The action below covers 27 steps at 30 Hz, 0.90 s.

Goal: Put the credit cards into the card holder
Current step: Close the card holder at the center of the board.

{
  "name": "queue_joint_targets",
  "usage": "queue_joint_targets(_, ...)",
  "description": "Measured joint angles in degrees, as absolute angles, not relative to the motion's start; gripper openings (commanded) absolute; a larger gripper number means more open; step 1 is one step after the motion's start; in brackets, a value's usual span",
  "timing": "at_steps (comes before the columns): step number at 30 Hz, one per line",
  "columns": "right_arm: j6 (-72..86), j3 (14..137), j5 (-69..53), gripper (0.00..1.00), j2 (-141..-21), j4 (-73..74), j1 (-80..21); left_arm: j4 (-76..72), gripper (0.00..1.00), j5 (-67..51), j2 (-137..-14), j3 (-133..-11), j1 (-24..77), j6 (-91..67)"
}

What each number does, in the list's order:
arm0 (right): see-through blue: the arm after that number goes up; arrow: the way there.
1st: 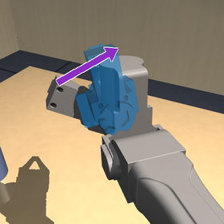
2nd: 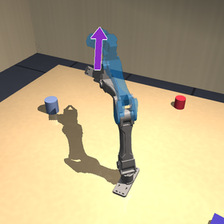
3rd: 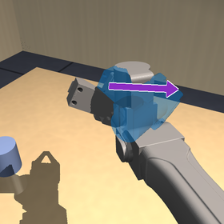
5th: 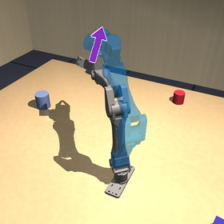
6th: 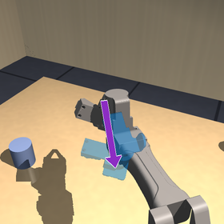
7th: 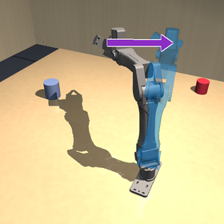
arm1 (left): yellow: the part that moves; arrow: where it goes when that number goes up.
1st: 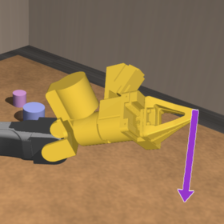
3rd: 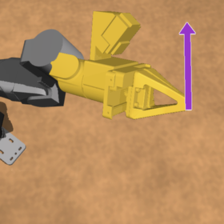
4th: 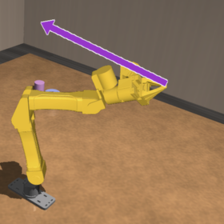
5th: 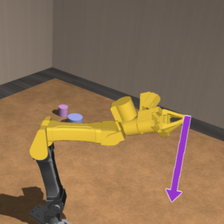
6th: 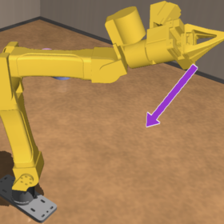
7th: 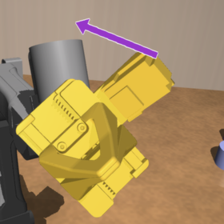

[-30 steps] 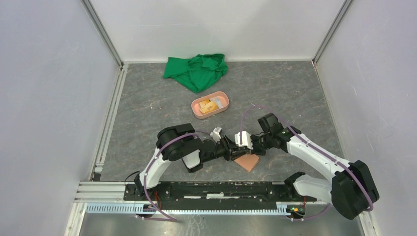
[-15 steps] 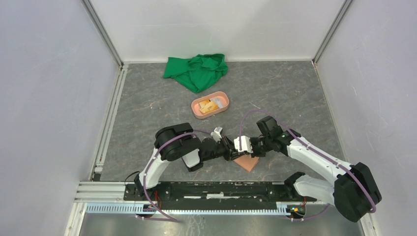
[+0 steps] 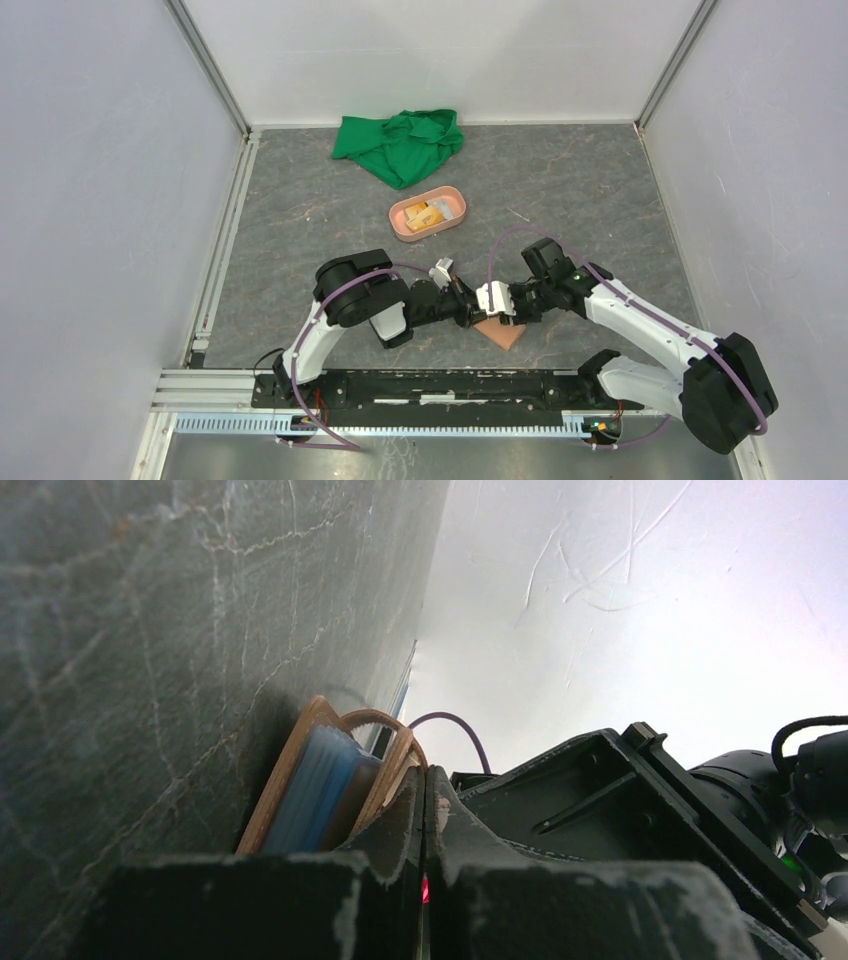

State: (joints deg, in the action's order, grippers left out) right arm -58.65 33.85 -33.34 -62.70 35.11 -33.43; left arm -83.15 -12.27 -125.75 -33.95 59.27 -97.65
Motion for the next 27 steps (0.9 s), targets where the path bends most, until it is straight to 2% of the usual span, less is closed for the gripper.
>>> queue_joint_targets(4,-59.3,35.8,-36.0,0.45,-62.9,38.2,-32.8,-83.9,0.02,-12.7,-126.0,-33.8,59.1,-97.7)
queue_joint_targets(6,-59.3,37.7,-37.6,0.45,-62.8,38.9,-31.4,-84.1,0.02,-13.3,-126.0,-33.8,59.0,-97.7)
queue_joint_targets(11,-57.6,41.3,-40.1,0.35,-62.9,40.0,-25.4,-84.2,0.02,-14.2,-126.1,-33.8,58.7,-97.7)
queue_joint_targets(19,-55.6,37.8,-37.4,0.34,-66.9,40.9,-22.3,-84.2,0.02,-15.2,-126.1,-33.8,58.5,-97.7)
queue_joint_targets(27,-55.1,35.1,-35.9,0.25,-68.1,40.7,-22.3,-84.2,0.02,-15.4,-126.1,-33.8,58.4,-97.7)
